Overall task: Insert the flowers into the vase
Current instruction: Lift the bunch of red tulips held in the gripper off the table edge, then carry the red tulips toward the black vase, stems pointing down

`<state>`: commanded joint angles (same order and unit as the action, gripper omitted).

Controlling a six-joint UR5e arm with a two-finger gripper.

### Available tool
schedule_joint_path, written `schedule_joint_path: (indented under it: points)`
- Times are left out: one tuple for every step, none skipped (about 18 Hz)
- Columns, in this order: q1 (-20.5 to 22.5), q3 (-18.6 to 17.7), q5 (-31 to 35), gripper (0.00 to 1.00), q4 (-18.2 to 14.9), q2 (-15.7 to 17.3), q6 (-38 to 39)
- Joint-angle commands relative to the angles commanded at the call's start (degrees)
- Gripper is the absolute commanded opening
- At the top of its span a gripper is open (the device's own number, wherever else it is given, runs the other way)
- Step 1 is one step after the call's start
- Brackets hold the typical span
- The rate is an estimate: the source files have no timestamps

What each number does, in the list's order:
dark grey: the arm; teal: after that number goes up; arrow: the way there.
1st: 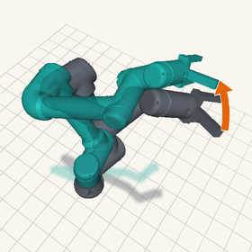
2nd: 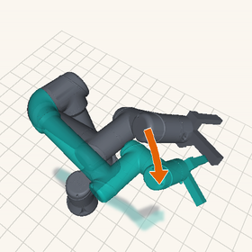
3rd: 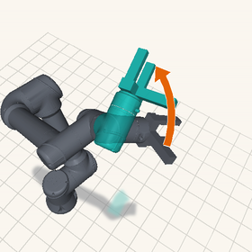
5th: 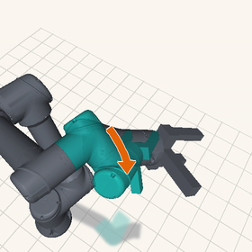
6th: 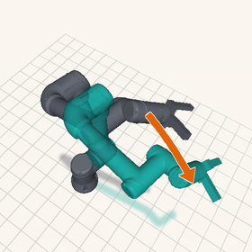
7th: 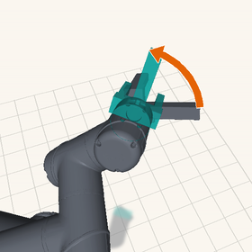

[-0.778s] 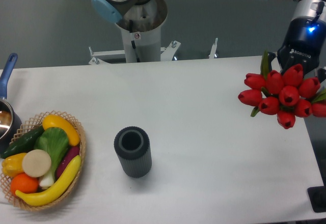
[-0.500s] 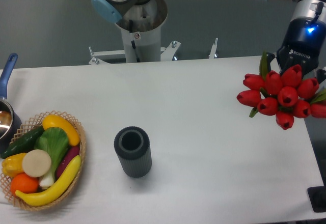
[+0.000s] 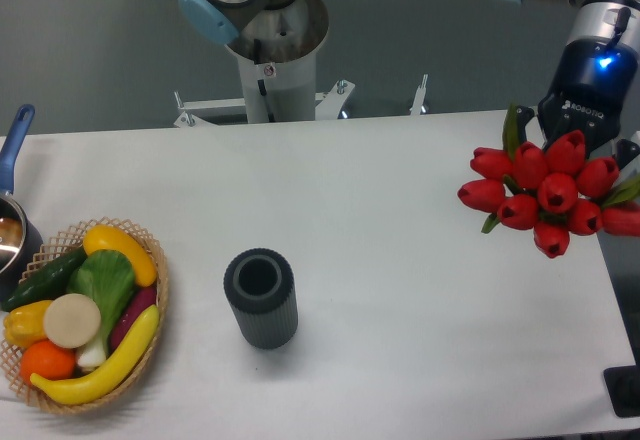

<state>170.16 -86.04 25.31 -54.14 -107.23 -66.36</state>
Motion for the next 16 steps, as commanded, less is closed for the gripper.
schedule_joint_path:
  points:
    - [-0.35,0.09,0.0,0.33,0.0,0.0,0.0]
    - [-0.53,0.09,-0.17,0.33,0.0,-0.09,0.0]
    - [-1.14,0.09,-0.35,0.33,0.26,-0.18,0.0]
    - [-1.84,0.0,-1.31,0.33,0.7,-0.35,0.0]
    - [-2.63,-0.17,-3.23,0.33,1.14,-0.79,0.0]
    - [-2.9,-0.52,-4.38,0.33,1.84,-1.23,-0.17]
    - [-3.34,-1.05,-5.26,0.33,2.89,-1.41,-0.26]
    - [-4.04,-1.75,-6.67,0.33,4.21,-1.41,-0.35]
    - [-4.65,-1.93,-8.25,0.33,5.18,-1.84,-0.35]
    - [-5.36,-2.02,-10.0,0.33,5.53,-2.54,-0.35]
    - [-5.97,-2.37,-11.5,0.33,5.62,-2.72,-0.52]
    - [-6.68,-2.98,-13.17,0.33,5.71,-2.73,-0.61]
    - [-7.38,-3.86,-15.18,0.33,5.71,-2.73,-1.14]
    - [-7.73,-4.48,-17.64,0.33,5.71,-2.73,-1.75]
    - [-7.91,-5.27,-20.45,0.33,5.71,-2.73,-1.84]
    - [-8.09,-6.32,-22.74,0.33,5.71,-2.64,-2.02]
